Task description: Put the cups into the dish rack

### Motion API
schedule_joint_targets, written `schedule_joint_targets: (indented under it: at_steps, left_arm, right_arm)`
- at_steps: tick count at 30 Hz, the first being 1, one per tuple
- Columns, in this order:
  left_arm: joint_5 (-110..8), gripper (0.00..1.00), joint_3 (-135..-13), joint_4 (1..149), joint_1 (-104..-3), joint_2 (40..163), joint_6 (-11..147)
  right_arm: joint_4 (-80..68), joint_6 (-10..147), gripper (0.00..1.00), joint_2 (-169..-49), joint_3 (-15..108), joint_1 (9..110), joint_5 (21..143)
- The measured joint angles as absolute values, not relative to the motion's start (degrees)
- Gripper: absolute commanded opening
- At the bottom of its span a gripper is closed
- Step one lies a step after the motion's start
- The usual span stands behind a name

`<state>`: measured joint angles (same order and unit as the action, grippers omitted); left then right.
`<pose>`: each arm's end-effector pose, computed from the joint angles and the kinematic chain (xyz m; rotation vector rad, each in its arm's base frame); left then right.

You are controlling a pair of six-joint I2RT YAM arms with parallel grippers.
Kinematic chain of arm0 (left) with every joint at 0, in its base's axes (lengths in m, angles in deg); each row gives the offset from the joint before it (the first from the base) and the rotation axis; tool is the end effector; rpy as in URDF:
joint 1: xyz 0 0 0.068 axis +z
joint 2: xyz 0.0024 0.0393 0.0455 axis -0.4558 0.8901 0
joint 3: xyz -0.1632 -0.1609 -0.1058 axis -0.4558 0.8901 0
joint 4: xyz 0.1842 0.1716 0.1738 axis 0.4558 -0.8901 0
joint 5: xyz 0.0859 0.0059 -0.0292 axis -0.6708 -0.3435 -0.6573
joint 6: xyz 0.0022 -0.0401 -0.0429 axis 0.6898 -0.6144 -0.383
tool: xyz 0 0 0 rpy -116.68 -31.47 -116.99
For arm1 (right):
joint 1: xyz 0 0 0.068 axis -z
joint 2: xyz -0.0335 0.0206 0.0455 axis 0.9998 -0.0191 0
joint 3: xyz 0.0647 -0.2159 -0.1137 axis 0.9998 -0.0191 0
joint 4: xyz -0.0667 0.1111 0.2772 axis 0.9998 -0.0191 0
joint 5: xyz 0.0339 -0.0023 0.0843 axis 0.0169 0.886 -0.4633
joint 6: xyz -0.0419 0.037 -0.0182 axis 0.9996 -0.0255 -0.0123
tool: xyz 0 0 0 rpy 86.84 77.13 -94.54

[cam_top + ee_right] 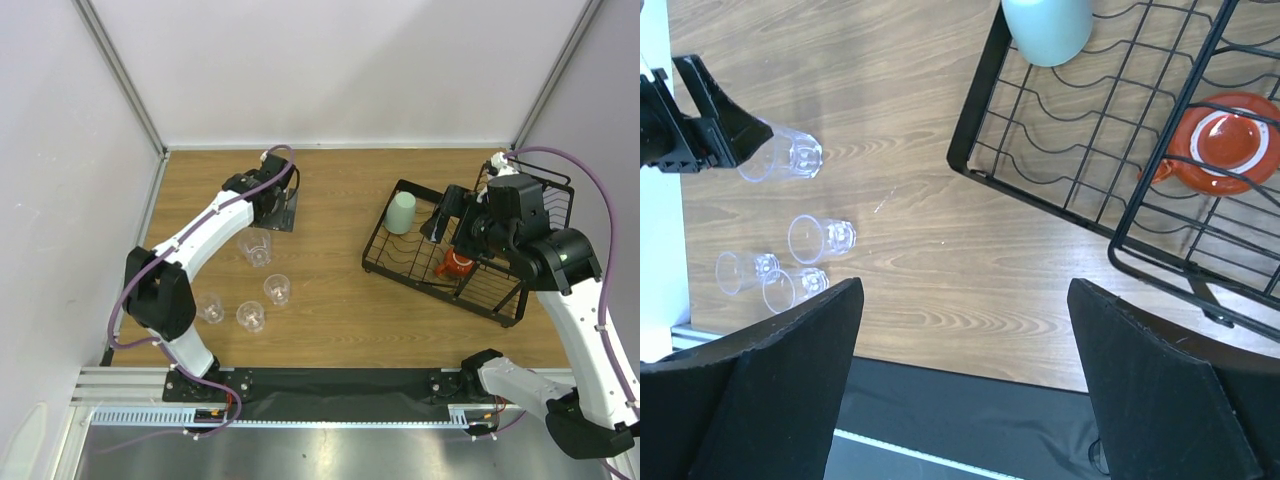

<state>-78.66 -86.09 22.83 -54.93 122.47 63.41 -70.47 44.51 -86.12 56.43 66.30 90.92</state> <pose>0.3594 -0.1739 0.2497 0.1504 2.5677 0.1659 0.2007 0.0821 0.4350 0.1777 2.2649 0.4697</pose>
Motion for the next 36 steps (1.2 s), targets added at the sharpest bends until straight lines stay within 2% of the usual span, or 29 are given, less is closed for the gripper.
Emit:
schedule_joint_targets:
  at_steps: [2, 7, 14, 15, 19, 23, 24, 28, 31, 32, 36]
  left_arm:
    - [-78.7, 0.81, -85.8, 22.7, -54.9, 122.5, 63.4]
    - [-78.7, 0.64, -84.9, 22.9, -54.4, 122.9, 63.6]
    - [-77.8, 0.54, -81.9, 24.4, -53.2, 125.7, 63.8]
    - [-77.5, 0.46, -81.3, 24.7, -53.0, 126.0, 63.8]
    - [-76.0, 0.29, -78.9, 26.2, -52.4, 127.3, 63.7]
    - [-74.0, 0.19, -77.6, 27.3, -51.9, 128.1, 63.3]
    - [-73.5, 0.12, -77.5, 27.5, -51.6, 128.2, 63.3]
    - [-72.3, 0.00, -77.4, 28.2, -50.7, 128.3, 63.2]
    - [-72.1, 0.00, -76.5, 29.3, -50.3, 127.6, 63.2]
    - [-72.0, 0.00, -76.1, 29.5, -50.2, 127.3, 63.2]
    - [-71.4, 0.00, -76.0, 29.4, -49.8, 126.7, 63.1]
  right_arm:
    - [-70.5, 44.9, 0.90, -86.3, 56.4, 66.8, 90.7]
    - [-70.5, 45.7, 0.90, -86.9, 56.4, 67.3, 90.2]
    - [-70.5, 46.9, 0.91, -87.3, 56.5, 67.7, 90.2]
    - [-70.5, 47.0, 0.91, -87.4, 56.5, 67.8, 90.2]
    - [-70.5, 47.6, 0.91, -87.7, 56.9, 68.2, 90.1]
    - [-70.5, 48.2, 0.91, -87.8, 57.2, 68.4, 89.5]
    - [-70.5, 48.4, 0.91, -87.8, 57.3, 68.4, 89.4]
    - [-70.6, 48.4, 0.92, -87.9, 57.4, 68.5, 88.8]
    - [-70.6, 48.4, 0.95, -88.1, 57.4, 68.5, 88.6]
    - [-70.6, 48.4, 1.00, -88.1, 57.4, 68.5, 88.5]
    - [-70.5, 48.4, 1.00, -88.3, 57.4, 68.6, 87.1]
